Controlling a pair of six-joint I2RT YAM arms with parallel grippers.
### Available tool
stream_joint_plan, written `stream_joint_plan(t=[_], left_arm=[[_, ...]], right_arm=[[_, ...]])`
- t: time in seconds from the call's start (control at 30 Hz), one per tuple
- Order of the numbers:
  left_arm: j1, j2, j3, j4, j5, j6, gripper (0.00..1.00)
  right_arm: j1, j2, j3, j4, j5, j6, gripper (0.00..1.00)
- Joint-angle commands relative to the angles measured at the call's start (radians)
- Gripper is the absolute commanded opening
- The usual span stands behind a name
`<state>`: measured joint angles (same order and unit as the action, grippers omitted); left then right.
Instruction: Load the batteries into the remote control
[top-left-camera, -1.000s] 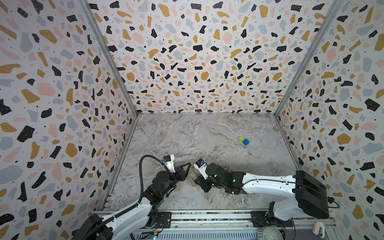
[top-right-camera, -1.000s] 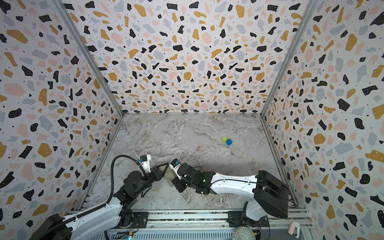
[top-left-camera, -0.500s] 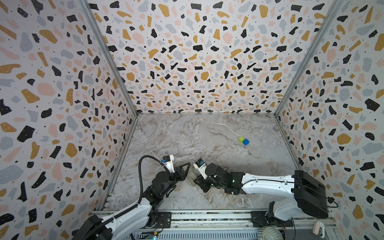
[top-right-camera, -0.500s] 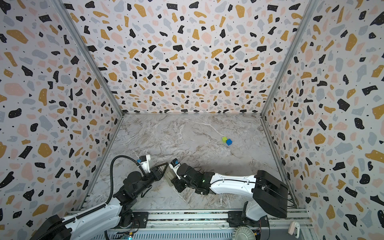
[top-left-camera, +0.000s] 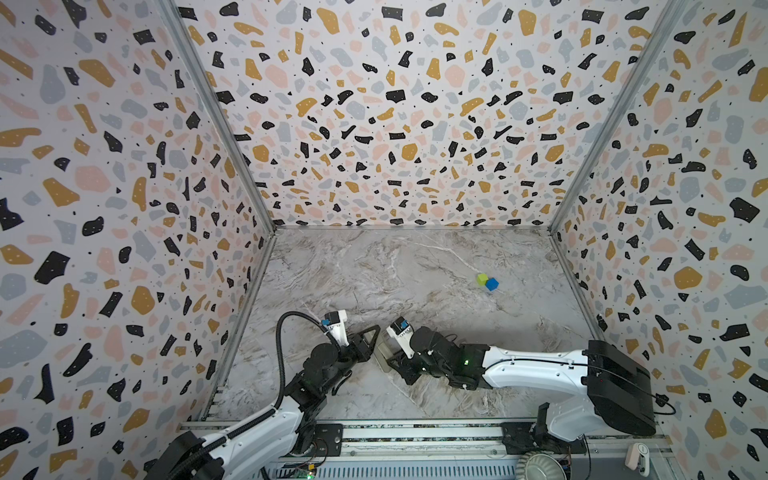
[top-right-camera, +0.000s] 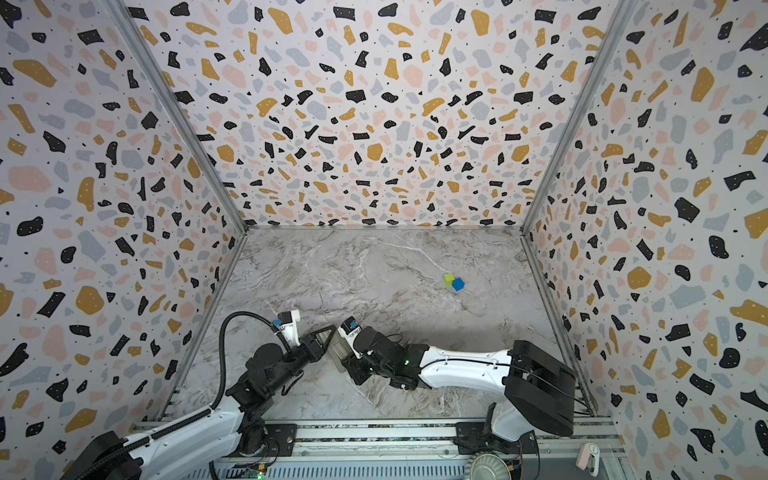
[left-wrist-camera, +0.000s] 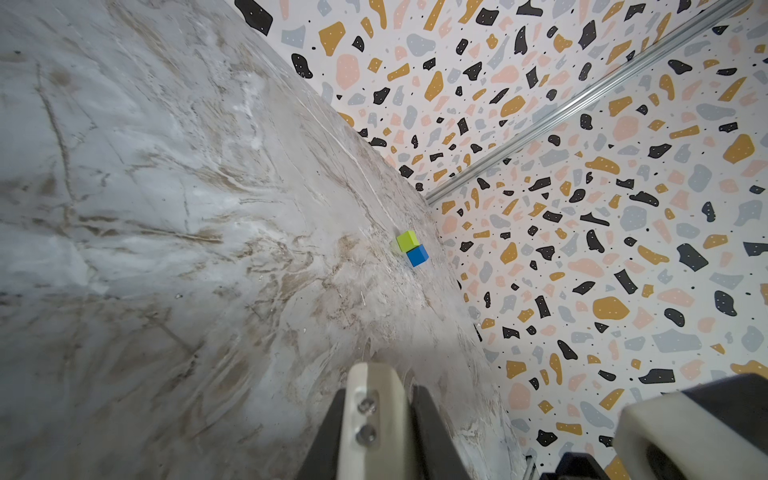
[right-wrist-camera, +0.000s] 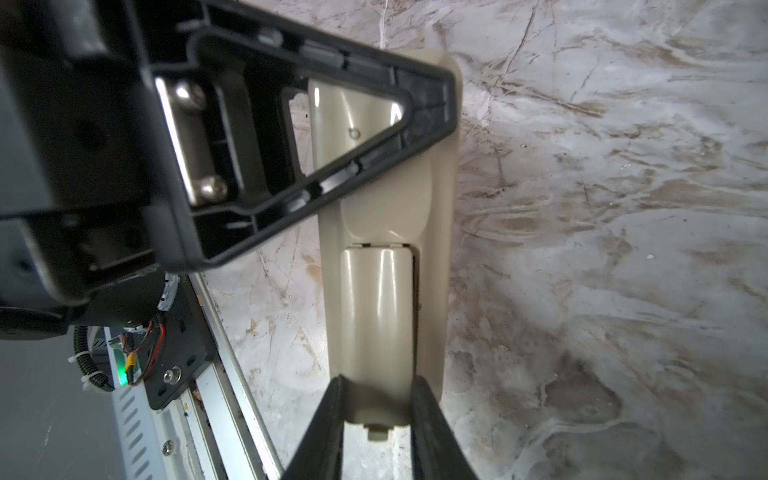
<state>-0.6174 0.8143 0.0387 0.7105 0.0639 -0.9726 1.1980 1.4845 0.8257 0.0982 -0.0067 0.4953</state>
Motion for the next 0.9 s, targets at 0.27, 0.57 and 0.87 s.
stream_joint_plan(t=[0.27, 0.57, 0.87], left_arm=[[-0.002, -0.029, -0.008, 0.050, -0.013, -0.008, 0.00], [-0.002, -0.032, -0.006, 0.049, -0.015, -0.009, 0.00], [-0.003, -0.035, -0.010, 0.048, -0.015, -0.011, 0.00]], right_arm=[[0.005, -0.006, -0.002, 0.003, 0.018, 0.015, 0.00], [0.005, -0.016, -0.005, -0.003, 0.022, 0.020, 0.00], [0.006, -0.009, -0.007, 0.003, 0.022, 0.017, 0.00]])
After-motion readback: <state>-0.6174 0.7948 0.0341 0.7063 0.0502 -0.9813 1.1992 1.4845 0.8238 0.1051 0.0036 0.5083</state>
